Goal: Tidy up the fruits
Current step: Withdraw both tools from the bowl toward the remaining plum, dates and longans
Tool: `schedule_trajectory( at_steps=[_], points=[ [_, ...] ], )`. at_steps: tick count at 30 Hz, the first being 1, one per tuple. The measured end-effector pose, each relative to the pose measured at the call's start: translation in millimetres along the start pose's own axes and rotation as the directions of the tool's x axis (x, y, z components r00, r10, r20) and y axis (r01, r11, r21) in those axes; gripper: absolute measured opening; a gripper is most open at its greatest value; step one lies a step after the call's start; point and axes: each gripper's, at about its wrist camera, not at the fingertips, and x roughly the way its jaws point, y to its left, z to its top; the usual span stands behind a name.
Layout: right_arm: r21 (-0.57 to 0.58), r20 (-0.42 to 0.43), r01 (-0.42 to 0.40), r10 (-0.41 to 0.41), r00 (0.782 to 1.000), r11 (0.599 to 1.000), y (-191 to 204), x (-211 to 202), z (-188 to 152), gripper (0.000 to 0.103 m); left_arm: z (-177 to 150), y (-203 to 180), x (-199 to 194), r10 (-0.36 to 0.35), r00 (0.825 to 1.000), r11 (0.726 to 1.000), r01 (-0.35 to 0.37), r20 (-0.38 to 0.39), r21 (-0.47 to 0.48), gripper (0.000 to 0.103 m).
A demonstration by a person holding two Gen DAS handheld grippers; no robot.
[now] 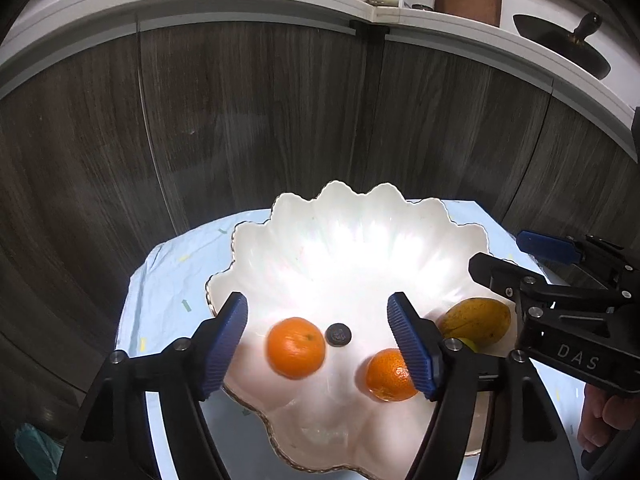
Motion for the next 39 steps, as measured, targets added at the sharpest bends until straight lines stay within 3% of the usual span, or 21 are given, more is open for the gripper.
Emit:
schedule_trajectory(
  at_steps=[4,8,25,39],
  points=[
    [0.001,0.014,0.017,-0.017,1.000,1.000,-1.7,-5.7,-0.8,0.074,0.8,-1.2,-3.6,0.005,1.000,1.000,-0.005,0.011,0.005,0.081],
    [0.000,0.038,0.030,-0.030,0.999,1.000,-3.0,-13.8,-0.4,0.077,1.9,-1.8,-8.5,0.006,1.000,1.000,-0.006,0.026,0.004,0.087],
    [0.014,0.058,0.045,-0.046,0.997,0.999,-11.7,-47.0,-12.7,0.078,-4.8,-13.8,-43.7,0.002,0.998,1.000,-0.003,0.060,0.019,0.090],
    [0.034,0.057,0.040,-0.042,0.997,0.999,-13.9,-81.8,-39.1,0.078,-28.9,-30.7,-78.1,-0.003,0.999,0.999,0.000,0.054,0.040,0.090]
  ],
)
